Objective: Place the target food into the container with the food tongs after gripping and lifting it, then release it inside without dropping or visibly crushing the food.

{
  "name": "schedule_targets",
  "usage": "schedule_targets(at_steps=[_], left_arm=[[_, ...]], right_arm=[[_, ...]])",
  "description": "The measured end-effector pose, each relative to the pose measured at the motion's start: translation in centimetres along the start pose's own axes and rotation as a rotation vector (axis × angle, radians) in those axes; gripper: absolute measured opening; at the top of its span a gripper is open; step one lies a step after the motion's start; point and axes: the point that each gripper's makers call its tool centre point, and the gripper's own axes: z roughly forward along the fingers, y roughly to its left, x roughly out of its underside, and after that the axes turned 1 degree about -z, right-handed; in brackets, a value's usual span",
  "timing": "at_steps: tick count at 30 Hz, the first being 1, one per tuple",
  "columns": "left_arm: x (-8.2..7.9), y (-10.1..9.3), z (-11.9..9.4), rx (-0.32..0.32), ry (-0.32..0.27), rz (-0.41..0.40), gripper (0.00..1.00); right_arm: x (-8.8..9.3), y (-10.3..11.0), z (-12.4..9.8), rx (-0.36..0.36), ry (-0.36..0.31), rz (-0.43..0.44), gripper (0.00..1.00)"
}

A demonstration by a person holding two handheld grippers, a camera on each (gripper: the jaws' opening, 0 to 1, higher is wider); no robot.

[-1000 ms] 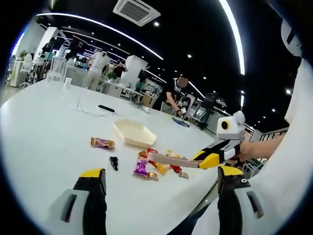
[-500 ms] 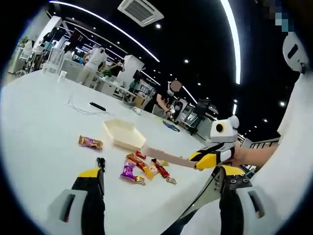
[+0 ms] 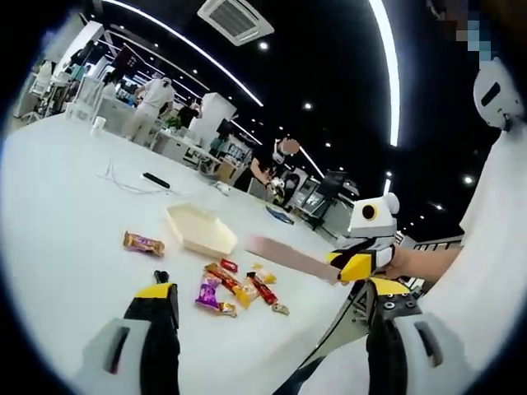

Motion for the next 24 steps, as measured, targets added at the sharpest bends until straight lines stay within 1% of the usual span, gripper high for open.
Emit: schedule_targets(at_steps=[2,4,9,13,14,16,21,24], left_arm=[[-0.1,-0.2,0.1,0.011,0.003,-0.001,0.92],[0.1,-0.5,0.3,0.03,0.022,-0.007,0.9],[0.2,-1.1,0.6,0.059,0.035,-0.012,0.84],[0.0,-1.5,0.6,0.08,0.026,-0.022,0.8],[0.0,-1.7,0.5,0.091,0.037,-0.023,0.8],[-0.3,-1.9,0.3,0.097,0.036,-0.019,0.76],[-1.1,-2.4,0.1,0.129,0.01,-0.031,0.7],[-1.0,-2.6,0.0,0.134,0.018,-0.033,0.66]], right_arm=[[-0.2,0.3,0.2,-0.013,-0.001,0.001,0.12],[-0.3,0.5,0.4,-0.027,0.002,0.013,0.12],[-0.5,1.0,0.9,-0.057,0.004,0.024,0.12],[-0.6,1.4,1.1,-0.073,0.007,0.026,0.12],[-0.6,1.4,1.1,-0.075,0.005,0.026,0.12],[-0.6,1.5,1.1,-0.079,0.004,0.031,0.12],[-0.7,2.0,1.1,-0.107,-0.008,0.048,0.12],[-0.7,2.3,1.3,-0.12,0.001,0.047,0.12]])
